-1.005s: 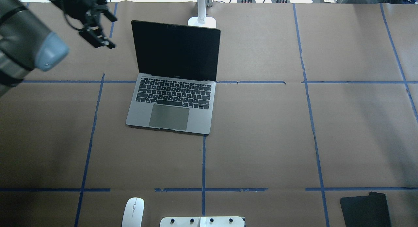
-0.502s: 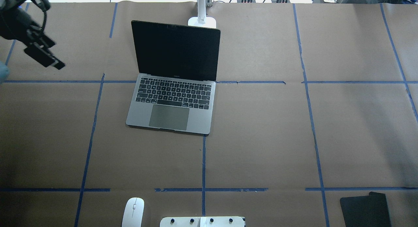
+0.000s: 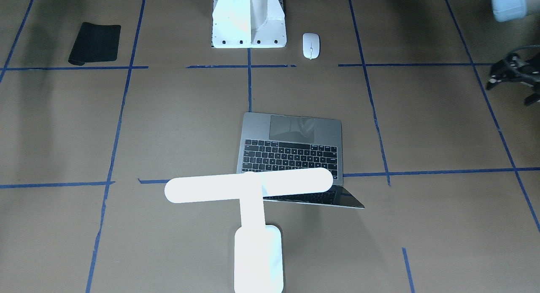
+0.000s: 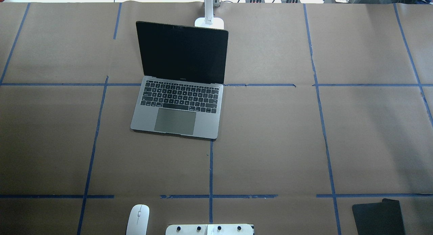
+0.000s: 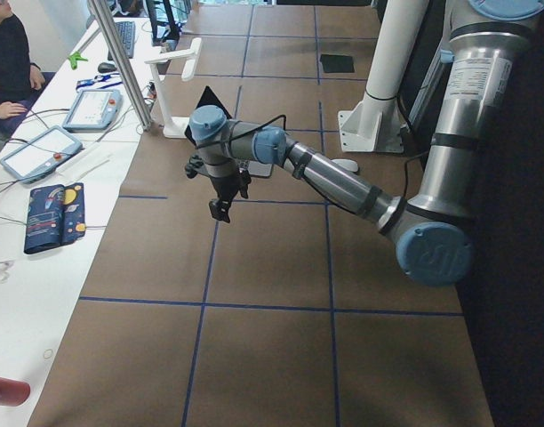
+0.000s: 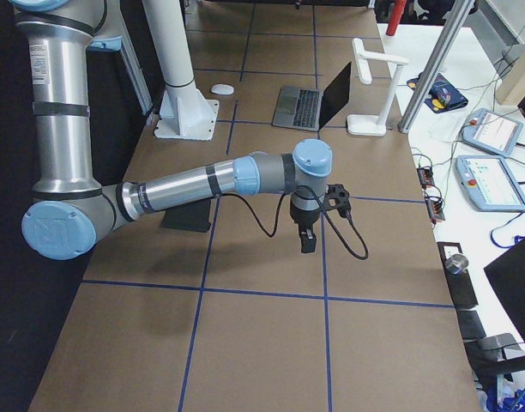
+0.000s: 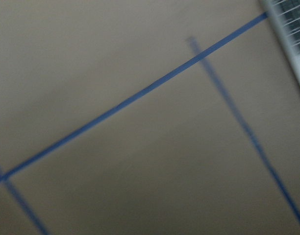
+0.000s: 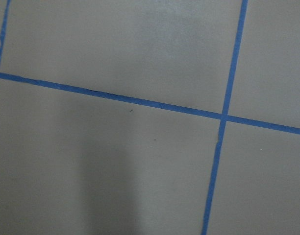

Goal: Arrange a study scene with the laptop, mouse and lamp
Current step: 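Release the open laptop in front of the lamp and withdraw left gripper, then reach the right gripper to the dark grey mouse pad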

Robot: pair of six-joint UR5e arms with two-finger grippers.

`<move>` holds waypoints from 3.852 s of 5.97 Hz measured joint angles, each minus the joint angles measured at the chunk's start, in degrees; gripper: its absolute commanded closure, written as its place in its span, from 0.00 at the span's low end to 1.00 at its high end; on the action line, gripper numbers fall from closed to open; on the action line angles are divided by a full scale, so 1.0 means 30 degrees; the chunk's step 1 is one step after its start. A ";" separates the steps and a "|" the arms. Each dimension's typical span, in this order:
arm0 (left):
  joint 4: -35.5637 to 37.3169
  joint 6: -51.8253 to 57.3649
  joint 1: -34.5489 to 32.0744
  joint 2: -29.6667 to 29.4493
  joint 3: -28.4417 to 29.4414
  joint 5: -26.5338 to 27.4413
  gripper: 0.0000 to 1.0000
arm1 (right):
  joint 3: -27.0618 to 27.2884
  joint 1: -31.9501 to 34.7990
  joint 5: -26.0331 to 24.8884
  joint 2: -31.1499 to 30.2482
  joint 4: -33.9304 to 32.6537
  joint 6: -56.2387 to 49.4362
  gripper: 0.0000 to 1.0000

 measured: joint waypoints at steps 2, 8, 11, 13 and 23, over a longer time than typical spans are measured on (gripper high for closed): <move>-0.0406 0.0156 -0.1873 0.1395 0.0088 0.0064 0.00 | 0.3688 -0.1825 0.0498 -0.1955 0.0116 0.4716 0.00; -0.0862 0.0111 -0.2194 0.1881 -0.0188 0.0048 0.00 | 0.3570 -0.8833 -0.0404 -1.0255 1.9204 1.8679 0.00; -0.0890 0.0036 -0.2195 0.1973 -0.0259 0.0030 0.00 | 0.2193 -1.4470 -0.4874 -1.1140 2.3649 2.3171 0.00; -0.0891 0.0008 -0.2195 0.1965 -0.0277 0.0012 0.00 | -0.0275 -1.7290 -0.7311 -1.1904 2.7954 2.4535 0.00; -0.0891 -0.0056 -0.2219 0.1985 -0.0372 0.0010 0.00 | -0.2424 -2.5137 -1.2278 -1.2613 3.1288 2.8171 0.38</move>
